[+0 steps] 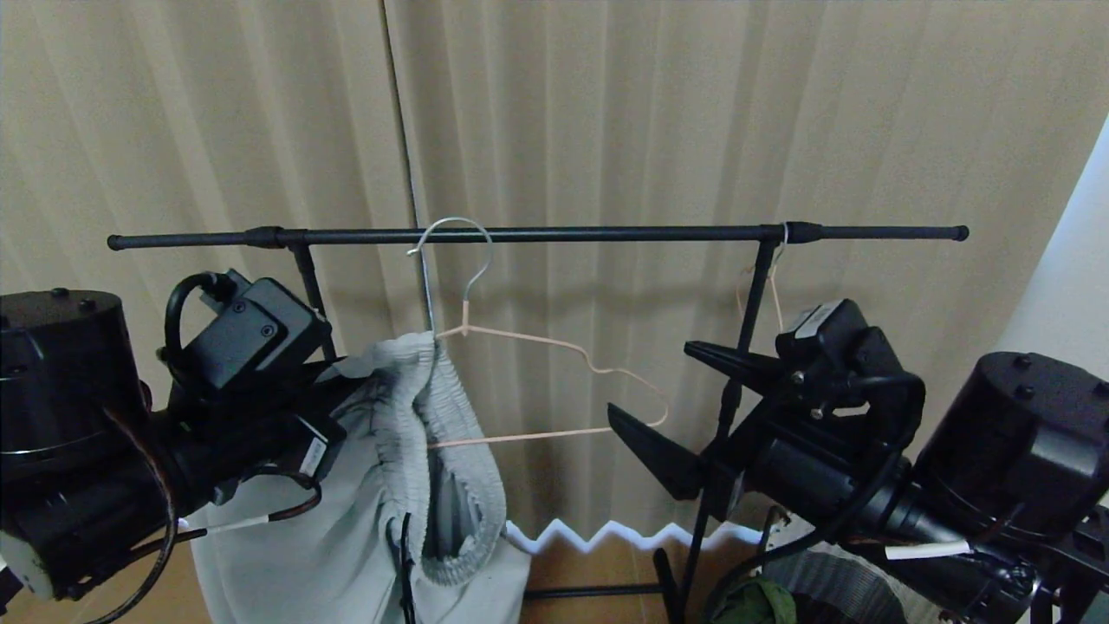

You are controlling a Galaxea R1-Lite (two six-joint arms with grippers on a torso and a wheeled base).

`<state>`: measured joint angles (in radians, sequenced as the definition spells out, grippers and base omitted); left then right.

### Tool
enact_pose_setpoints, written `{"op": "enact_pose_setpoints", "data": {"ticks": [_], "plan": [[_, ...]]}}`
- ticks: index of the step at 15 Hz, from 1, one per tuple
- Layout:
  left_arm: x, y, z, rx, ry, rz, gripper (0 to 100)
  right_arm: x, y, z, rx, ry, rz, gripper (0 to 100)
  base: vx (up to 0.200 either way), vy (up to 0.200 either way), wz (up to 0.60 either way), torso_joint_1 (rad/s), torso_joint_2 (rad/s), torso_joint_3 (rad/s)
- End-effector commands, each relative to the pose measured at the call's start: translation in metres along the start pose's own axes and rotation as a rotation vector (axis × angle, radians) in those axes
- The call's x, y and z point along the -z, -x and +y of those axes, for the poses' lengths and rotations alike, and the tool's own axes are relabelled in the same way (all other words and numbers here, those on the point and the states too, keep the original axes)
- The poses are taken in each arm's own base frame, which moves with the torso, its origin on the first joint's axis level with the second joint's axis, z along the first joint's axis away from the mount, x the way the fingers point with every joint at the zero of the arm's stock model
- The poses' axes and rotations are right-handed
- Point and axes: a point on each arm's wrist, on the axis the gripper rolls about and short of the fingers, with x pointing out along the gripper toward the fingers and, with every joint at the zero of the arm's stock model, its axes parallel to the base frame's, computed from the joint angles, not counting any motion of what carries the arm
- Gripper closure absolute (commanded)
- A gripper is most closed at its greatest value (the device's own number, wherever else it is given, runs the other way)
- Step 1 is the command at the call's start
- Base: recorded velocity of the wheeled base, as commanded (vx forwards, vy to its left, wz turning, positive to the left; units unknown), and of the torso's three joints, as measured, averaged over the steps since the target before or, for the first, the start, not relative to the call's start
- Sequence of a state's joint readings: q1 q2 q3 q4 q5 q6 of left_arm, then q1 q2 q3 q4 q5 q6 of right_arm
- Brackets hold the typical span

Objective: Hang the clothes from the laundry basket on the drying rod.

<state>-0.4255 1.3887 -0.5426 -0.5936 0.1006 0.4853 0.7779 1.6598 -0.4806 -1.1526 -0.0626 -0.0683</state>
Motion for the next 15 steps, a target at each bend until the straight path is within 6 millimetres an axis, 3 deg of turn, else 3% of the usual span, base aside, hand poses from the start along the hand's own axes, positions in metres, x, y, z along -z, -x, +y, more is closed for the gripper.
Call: {"op": "enact_pose_setpoints", "data": {"ticks": [1,3,6,14,15], "plan": [[-0.003,0.002,-0.007,0.024,0.073,-0.015,100,0.014,0.004,0.002,-0.01,0.015,0.054,0,0.0,0.0,0.0,0.0,0.0,0.0],[-0.01,0.004,-0.01,0.042,0.143,-0.046,100,0.015,0.005,0.009,-0.039,0.014,0.059,0,0.0,0.0,0.0,0.0,0.0,0.0],[-0.034,0.008,-0.017,0.092,0.26,-0.149,100,0.032,0.001,0.029,-0.106,-0.056,0.135,0,0.0,0.0,0.0,0.0,0.0,0.0],[-0.047,0.011,-0.018,0.095,0.284,-0.259,100,0.055,-0.016,0.033,-0.087,-0.047,0.208,0,0.0,0.0,0.0,0.0,0.0,0.0],[-0.048,0.012,-0.019,0.098,0.284,-0.265,100,0.056,-0.017,0.033,-0.082,-0.048,0.213,100,0.0,0.0,0.0,0.0,0.0,0.0]]}}
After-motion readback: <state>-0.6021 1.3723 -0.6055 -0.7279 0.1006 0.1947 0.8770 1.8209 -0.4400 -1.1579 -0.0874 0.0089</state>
